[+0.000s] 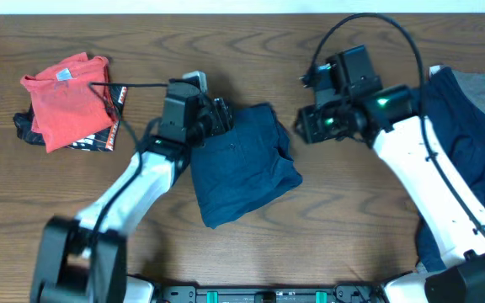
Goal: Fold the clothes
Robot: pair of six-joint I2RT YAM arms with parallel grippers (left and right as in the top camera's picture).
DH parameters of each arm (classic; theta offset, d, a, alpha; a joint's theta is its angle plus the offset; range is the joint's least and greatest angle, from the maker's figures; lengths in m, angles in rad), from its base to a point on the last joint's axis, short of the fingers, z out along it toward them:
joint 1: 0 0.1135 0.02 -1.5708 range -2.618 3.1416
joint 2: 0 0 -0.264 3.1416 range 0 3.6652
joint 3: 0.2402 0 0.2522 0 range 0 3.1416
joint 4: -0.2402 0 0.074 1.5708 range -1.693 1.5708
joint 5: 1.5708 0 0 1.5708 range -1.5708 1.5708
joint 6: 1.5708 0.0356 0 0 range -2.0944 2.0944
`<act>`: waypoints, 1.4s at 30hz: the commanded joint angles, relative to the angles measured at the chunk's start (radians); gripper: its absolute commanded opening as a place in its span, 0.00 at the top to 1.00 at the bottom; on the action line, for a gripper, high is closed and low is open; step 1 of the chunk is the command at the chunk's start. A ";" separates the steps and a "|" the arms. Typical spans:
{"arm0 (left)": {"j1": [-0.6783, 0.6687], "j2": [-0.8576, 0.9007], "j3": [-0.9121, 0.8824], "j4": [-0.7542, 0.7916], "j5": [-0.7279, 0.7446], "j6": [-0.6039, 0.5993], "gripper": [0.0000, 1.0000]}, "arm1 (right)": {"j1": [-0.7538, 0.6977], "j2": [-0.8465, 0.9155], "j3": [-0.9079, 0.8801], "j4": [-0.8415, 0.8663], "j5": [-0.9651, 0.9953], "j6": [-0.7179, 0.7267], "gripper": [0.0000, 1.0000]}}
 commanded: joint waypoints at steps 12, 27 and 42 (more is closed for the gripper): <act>0.085 0.191 0.018 -0.314 -0.023 0.053 0.36 | 0.209 0.212 -0.229 0.126 -0.135 0.032 0.60; 0.082 0.111 0.018 -0.812 0.368 0.037 0.32 | 0.068 0.353 -0.225 0.419 0.413 0.068 0.51; 0.084 -0.040 0.017 -0.481 0.103 0.047 0.02 | 0.078 0.348 -0.172 0.309 0.347 0.035 0.45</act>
